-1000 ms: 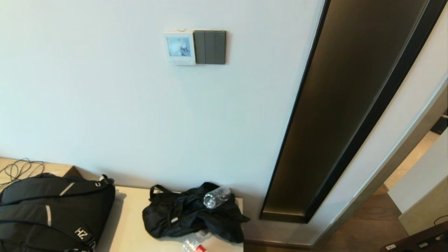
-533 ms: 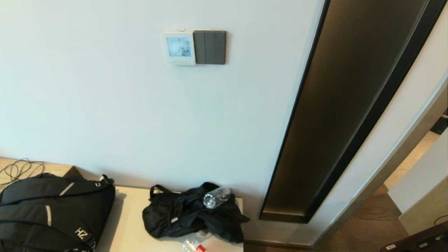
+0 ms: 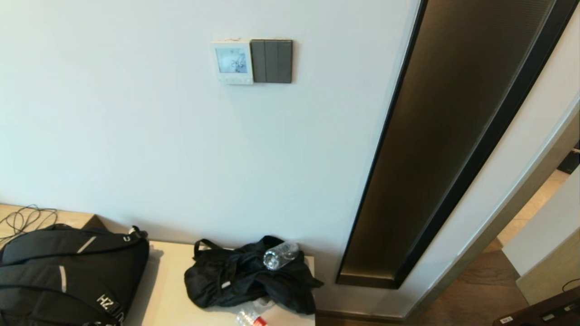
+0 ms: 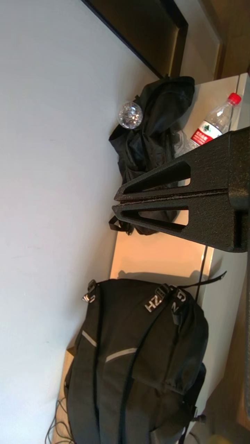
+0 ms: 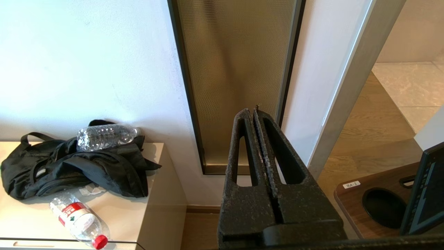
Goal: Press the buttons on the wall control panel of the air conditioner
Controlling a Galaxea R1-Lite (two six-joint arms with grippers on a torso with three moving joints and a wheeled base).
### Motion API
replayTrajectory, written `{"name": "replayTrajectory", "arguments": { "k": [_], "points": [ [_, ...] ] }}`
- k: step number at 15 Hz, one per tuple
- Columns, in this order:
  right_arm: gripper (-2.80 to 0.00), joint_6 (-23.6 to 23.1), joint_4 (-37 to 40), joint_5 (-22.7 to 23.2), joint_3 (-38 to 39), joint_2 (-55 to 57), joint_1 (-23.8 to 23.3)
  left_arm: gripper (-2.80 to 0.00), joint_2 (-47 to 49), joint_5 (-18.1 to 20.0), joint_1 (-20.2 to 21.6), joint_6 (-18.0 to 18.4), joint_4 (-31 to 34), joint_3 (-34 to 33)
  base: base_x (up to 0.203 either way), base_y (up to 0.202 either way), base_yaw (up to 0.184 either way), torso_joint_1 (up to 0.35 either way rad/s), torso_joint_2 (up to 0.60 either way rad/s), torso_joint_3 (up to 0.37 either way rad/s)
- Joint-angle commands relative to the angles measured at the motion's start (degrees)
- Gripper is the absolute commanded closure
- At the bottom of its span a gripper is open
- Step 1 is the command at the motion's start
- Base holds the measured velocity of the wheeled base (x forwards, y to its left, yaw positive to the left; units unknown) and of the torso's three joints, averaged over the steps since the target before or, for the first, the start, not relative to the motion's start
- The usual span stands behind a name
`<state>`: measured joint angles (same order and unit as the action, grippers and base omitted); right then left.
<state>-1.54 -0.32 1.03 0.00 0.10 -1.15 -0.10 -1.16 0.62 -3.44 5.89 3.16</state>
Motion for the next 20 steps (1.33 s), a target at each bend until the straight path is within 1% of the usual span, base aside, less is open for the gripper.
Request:
{"name": "replayTrajectory", "arguments": {
  "k": [1, 4, 7, 8, 9, 10, 11, 12, 13, 20],
  "points": [
    [0.0, -0.05, -0.03, 0.03, 0.0, 0.08, 0.0, 0.0, 0.19, -0.21, -0.01, -0.74, 0.27, 0.01, 0.0, 0.0, 0.0, 0.0, 0.0, 0.0],
    [0.0, -0.05, -0.03, 0.03, 0.0, 0.08, 0.0, 0.0, 0.27, -0.17, 0.08, -0.61, 0.26, 0.01, 0.0, 0.0, 0.0, 0.0, 0.0, 0.0],
    [0.0, -0.05, -0.03, 0.03, 0.06, 0.08, 0.0, 0.0, 0.19, -0.39, -0.01, 1.25, 0.23, 0.18, 0.0, 0.0, 0.0, 0.0, 0.0, 0.0],
    [0.0, -0.05, -0.03, 0.03, 0.0, 0.08, 0.0, 0.0, 0.19, -0.21, -0.01, 3.39, 0.34, -0.18, 0.0, 0.0, 0.0, 0.0, 0.0, 0.0],
    [0.0, -0.05, -0.03, 0.03, 0.0, 0.08, 0.0, 0.0, 0.19, 0.91, 0.0, 7.0, 0.35, -0.52, 0.0, 0.0, 0.0, 0.0, 0.0, 0.0],
    [0.0, -0.05, -0.03, 0.03, 0.0, 0.08, 0.0, 0.0, 0.1, 1.39, -0.01, 7.04, 0.04, -0.69, 0.0, 0.0, 0.0, 0.0, 0.0, 0.0],
    [0.0, -0.05, -0.03, 0.03, 0.0, 0.08, 0.0, 0.0, 0.1, 1.33, -0.01, 6.0, -0.09, -0.62, 0.0, 0.0, 0.0, 0.0, 0.0, 0.0],
    [0.0, -0.05, -0.03, 0.03, 0.0, 0.08, 0.0, 0.0, 0.1, 1.04, -0.01, 3.54, -0.16, -0.61, 0.0, 0.0, 0.0, 0.0, 0.0, 0.0],
    [0.0, -0.05, -0.03, 0.03, 0.0, 0.08, 0.0, 0.0, 0.1, 0.72, -0.01, 2.51, -0.18, -0.61, 0.0, 0.0, 0.0, 0.0, 0.0, 0.0],
    [0.0, -0.05, -0.03, 0.09, 0.0, 0.08, 0.0, 0.0, 0.1, 0.72, -0.01, 2.56, -0.18, -0.61, 0.0, 0.0, 0.0, 0.0, 0.0, 0.0]
  ]
}}
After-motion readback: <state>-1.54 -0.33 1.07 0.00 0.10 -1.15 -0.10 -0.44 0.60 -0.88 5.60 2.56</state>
